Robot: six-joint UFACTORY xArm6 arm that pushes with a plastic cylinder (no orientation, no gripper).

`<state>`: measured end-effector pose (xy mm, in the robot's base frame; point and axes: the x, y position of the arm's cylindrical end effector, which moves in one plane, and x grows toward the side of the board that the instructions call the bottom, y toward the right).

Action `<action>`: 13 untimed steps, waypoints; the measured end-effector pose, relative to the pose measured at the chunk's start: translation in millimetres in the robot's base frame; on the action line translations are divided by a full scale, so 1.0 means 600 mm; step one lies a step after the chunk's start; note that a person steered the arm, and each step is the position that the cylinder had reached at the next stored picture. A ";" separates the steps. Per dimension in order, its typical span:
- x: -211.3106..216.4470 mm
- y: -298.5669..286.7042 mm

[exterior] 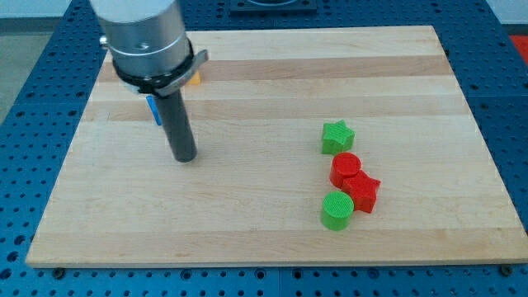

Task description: Push the blue cube towards close bottom to the blue triangle

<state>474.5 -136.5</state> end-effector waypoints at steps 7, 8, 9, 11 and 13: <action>-0.063 -0.156; -0.063 -0.186; -0.063 -0.186; -0.062 -0.186; -0.053 -0.186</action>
